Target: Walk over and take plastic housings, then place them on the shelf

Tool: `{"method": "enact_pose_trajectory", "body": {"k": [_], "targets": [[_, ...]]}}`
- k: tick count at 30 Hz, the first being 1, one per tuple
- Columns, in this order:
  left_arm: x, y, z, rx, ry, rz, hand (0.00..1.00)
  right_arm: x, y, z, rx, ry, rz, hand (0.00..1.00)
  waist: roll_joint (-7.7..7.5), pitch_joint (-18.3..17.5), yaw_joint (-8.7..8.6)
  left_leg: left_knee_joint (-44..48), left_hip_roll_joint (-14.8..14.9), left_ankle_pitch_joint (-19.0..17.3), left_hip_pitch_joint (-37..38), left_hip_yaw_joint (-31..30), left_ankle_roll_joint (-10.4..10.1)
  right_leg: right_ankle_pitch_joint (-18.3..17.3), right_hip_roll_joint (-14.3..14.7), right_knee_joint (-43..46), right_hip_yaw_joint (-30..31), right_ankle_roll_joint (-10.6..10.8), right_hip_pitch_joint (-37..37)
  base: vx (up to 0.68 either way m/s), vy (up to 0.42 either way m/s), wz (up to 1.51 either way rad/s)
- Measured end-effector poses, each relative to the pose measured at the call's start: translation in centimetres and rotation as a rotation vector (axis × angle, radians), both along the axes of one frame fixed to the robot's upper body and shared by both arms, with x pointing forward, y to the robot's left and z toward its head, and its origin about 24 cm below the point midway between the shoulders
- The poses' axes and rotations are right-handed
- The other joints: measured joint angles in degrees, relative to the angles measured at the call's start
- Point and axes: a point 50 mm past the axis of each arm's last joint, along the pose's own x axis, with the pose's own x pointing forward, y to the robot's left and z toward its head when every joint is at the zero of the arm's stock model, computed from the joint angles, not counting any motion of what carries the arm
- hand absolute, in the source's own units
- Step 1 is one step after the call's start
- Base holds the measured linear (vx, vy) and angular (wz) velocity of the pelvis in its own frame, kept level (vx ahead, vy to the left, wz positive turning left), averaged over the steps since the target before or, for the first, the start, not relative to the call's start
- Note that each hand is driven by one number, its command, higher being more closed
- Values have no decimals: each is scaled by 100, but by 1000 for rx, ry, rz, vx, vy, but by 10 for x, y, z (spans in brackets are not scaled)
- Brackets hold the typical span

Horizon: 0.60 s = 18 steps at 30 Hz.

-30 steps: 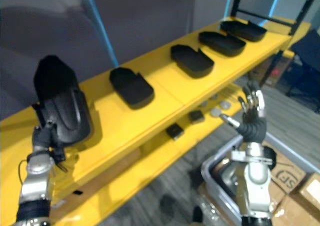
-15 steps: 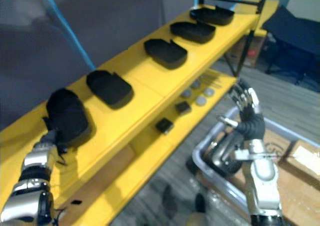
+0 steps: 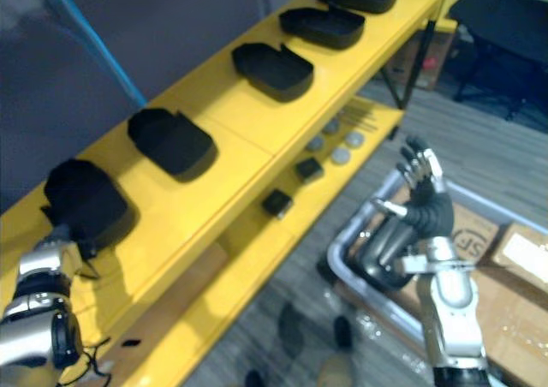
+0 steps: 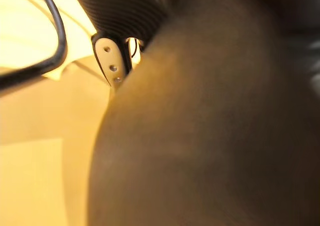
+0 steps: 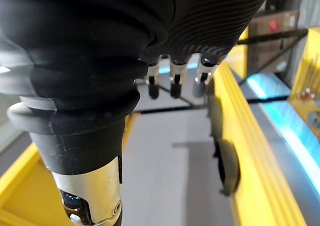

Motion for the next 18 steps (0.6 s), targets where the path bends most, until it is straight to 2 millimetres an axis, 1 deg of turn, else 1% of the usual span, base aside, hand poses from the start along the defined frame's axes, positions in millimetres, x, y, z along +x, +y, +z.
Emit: {"method": "enact_pose_trajectory", "body": {"k": [2,5,8,14,18], "targets": [[-4,4,-1,-2,16,19,100,0,0,-1,4,4,-5,0,8,49,9,4,7,0,-4,-11,-1,-12,3,0,-13,-18,7,0,0,0],[-7,6,-1,-5,22,30,100,0,2,-2,9,8,-3,0,9,50,21,3,14,-1,-6,-18,-1,-13,7,0,-27,-19,11,0,0,0],[-11,13,0,-14,29,44,100,0,6,-5,10,19,13,0,10,50,8,-3,18,-1,-8,-20,-2,-10,9,1,-40,-13,11,0,0,0],[-18,25,5,3,43,6,100,0,6,-6,39,26,3,0,10,50,23,16,28,0,-87,-138,-2,4,3,1,-157,7,17,17,-1,10],[-27,30,1,23,65,-16,100,0,9,-8,40,32,15,0,9,49,43,20,29,0,-88,-143,-2,4,1,1,-161,7,23,0,0,0]]}}
